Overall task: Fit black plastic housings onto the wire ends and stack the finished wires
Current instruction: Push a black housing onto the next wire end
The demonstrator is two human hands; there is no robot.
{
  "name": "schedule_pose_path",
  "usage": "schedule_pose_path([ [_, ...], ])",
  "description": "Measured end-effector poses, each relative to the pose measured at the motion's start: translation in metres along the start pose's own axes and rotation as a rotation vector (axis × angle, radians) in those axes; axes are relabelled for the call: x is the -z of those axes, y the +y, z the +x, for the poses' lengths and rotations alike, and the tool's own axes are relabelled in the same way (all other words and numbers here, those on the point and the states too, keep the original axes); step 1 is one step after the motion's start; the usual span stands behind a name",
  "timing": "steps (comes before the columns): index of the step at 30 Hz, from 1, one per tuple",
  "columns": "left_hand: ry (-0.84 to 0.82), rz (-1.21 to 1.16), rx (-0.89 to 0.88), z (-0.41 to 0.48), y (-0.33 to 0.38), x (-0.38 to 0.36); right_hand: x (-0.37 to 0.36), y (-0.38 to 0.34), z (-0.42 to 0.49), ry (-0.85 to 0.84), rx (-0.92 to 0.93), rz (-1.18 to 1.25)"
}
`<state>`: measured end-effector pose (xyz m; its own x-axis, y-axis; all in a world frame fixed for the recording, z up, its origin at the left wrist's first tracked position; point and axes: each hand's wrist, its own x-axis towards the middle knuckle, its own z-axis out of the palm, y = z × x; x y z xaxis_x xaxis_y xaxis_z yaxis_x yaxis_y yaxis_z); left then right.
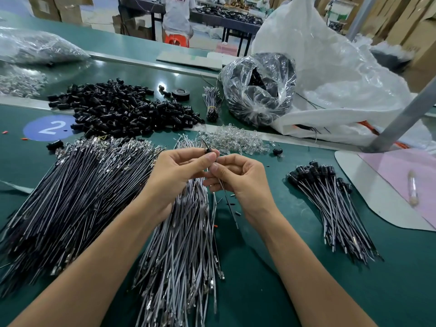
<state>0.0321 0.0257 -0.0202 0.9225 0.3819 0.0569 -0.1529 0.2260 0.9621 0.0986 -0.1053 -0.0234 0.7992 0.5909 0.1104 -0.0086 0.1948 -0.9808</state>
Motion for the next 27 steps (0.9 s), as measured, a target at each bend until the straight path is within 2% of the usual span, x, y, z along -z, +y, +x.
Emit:
schedule_pose_path([
  [6,0.137,-0.095,-0.098,-0.0012,0.004,-0.0012,-0.0008,-0.0004,-0.0003,0.004,0.016,-0.002],
  [15,0.18,-0.142,-0.101,-0.0015,0.0035,-0.0013,-0.0061,-0.0008,-0.0032,-0.013,-0.04,-0.058],
  [27,0.188,-0.133,-0.135,-0.0017,0.0052,-0.0007,-0.0091,-0.0011,-0.0056,-0.02,-0.016,-0.114],
])
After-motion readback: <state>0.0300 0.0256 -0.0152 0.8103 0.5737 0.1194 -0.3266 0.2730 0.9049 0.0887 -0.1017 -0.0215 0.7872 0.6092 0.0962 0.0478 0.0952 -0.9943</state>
